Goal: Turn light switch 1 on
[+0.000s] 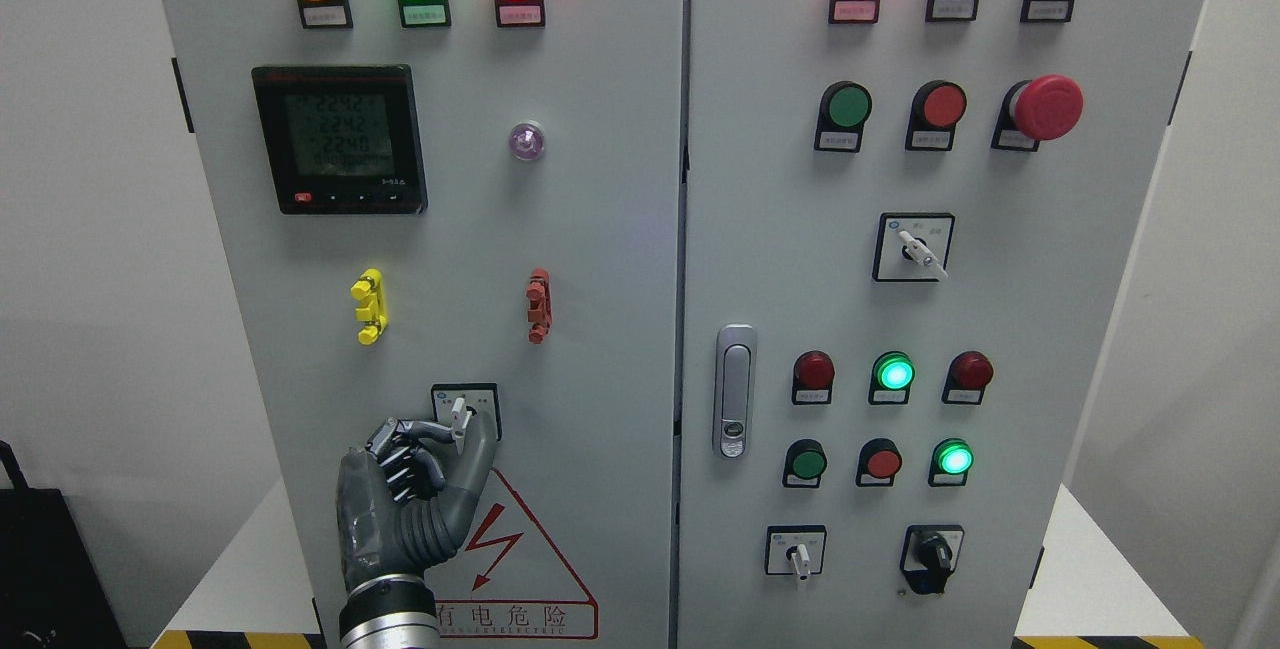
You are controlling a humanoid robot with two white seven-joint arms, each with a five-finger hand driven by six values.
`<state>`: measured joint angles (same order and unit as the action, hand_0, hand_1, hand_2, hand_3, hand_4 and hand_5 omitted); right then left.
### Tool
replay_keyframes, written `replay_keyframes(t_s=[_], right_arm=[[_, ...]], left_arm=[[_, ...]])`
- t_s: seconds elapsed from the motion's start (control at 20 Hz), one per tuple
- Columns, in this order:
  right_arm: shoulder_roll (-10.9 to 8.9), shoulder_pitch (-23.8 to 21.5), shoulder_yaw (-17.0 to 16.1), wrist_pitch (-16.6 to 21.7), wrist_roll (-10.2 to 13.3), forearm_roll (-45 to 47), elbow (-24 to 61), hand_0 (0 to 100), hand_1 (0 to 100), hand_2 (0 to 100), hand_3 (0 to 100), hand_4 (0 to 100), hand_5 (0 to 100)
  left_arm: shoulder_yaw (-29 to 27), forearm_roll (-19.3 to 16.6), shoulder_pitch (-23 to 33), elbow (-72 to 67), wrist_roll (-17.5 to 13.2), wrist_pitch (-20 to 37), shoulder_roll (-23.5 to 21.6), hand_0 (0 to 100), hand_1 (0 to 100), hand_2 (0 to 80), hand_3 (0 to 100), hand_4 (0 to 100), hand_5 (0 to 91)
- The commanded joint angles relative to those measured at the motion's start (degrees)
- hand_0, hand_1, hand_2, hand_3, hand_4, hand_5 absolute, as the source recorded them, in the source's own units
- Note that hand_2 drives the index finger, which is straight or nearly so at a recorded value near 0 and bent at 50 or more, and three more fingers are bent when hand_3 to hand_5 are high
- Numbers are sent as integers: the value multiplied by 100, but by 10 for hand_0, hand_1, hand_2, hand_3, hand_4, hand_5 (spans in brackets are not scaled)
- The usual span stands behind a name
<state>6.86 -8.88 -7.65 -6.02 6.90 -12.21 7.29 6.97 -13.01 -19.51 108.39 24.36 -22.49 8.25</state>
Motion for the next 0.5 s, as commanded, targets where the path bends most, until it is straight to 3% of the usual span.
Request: replay_keyframes(t_s=[0.0,0.45], right_arm=[[0,0,0,5,4,0,0,54,0,0,0,0,0],[0,0,0,5,4,0,0,54,0,0,0,0,0]], left_arm=[[6,0,0,-2,-10,-10,1,153,626,581,999,966,874],[15,-17,-9,-11,-2,-62,1,166,618,581,999,970,874]])
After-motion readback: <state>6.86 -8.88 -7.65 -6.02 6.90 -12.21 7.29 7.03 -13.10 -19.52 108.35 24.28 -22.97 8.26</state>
